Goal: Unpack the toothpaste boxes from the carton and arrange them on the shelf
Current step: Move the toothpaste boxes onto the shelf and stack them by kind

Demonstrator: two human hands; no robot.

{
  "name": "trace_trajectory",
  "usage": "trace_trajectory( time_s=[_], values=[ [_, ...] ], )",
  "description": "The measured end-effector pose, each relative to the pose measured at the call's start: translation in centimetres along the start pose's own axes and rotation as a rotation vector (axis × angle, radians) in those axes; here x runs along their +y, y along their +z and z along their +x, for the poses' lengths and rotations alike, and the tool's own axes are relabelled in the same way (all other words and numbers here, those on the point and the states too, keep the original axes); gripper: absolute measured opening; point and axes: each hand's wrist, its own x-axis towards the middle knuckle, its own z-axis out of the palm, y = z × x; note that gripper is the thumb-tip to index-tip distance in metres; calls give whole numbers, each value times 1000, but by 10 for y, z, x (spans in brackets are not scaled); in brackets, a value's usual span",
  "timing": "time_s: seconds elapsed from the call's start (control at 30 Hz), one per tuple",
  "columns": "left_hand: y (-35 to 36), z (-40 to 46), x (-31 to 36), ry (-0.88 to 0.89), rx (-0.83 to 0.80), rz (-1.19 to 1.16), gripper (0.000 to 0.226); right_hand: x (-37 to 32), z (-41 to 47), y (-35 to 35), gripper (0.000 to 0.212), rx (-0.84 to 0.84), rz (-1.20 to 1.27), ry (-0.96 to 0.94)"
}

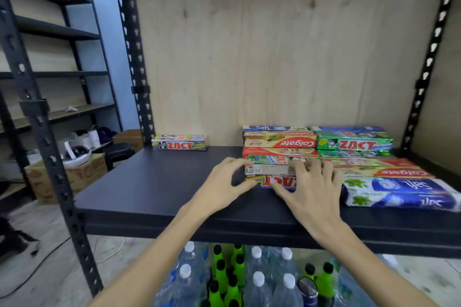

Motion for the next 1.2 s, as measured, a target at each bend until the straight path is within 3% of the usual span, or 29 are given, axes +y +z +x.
trace_trajectory(
  time_s=[0.2, 0.43, 0.57, 0.73, 0.83, 1.0, 1.2],
  values=[
    [-10, -5, -3, -71, 9, -77, 22, -5, 1, -3, 42, -22, 102, -145],
    [-72, -37, -41, -240, 16, -88, 12, -27, 11, -8, 49, -204, 379, -443],
    [-108, -59, -71, -307, 91, -79, 3, -46, 20, 4, 53, -222, 497, -505],
    [-139, -75, -93, -410, 234, -89, 35, -90, 31, 22, 50, -393, 821, -429],
    [-152, -77, -99, -509, 318, -49, 51, -118, 36, 31, 37, -437, 898, -359],
    [-155, -71, -118, -478, 243, 77, 27, -145, 55, 54, 30, -434, 909, -321],
    [-151, -39, -147, -597, 337, 7, 39, -167, 85, 82, 39, -473, 937, -211]
  ],
)
